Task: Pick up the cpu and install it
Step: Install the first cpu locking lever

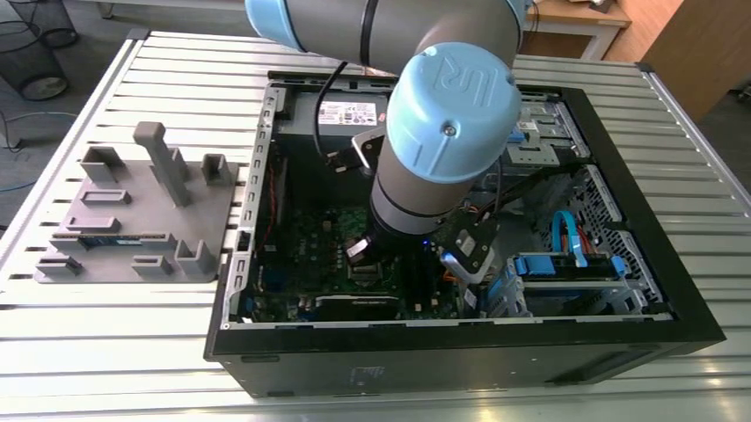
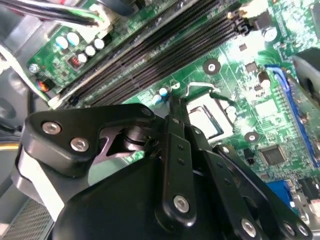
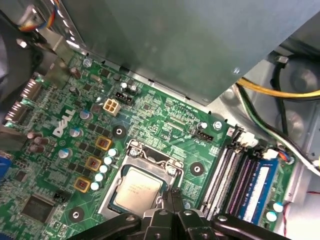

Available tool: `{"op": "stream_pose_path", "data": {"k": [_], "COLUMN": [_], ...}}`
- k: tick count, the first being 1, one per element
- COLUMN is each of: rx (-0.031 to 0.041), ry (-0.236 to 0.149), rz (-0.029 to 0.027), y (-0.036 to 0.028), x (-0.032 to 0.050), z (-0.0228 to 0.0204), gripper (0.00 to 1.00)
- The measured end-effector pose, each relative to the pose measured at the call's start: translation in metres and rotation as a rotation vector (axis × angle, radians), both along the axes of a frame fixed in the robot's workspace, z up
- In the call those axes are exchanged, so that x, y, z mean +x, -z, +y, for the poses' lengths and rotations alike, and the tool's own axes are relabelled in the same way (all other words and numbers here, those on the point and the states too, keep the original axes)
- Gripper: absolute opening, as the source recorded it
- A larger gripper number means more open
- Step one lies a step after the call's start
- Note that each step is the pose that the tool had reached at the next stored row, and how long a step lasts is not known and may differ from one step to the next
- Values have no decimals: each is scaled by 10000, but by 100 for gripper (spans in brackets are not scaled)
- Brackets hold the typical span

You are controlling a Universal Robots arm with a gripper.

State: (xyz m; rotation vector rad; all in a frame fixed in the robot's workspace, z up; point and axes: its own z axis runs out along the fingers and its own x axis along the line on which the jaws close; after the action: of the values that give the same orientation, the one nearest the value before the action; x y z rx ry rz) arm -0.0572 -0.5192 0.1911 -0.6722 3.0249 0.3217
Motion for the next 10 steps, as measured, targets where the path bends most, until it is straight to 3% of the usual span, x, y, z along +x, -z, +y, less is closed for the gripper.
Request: {"op": "stream_pose_path", "data": {"k": [3, 7, 10], "rx": [-8, -9, -10], "ry": [-2, -2, -2], "rz": [1, -6, -18], "y": [-65, -71, -71], "x": [1, 0, 0], "z": [-1, -12, -53], "gripper": [11, 11, 11]}}
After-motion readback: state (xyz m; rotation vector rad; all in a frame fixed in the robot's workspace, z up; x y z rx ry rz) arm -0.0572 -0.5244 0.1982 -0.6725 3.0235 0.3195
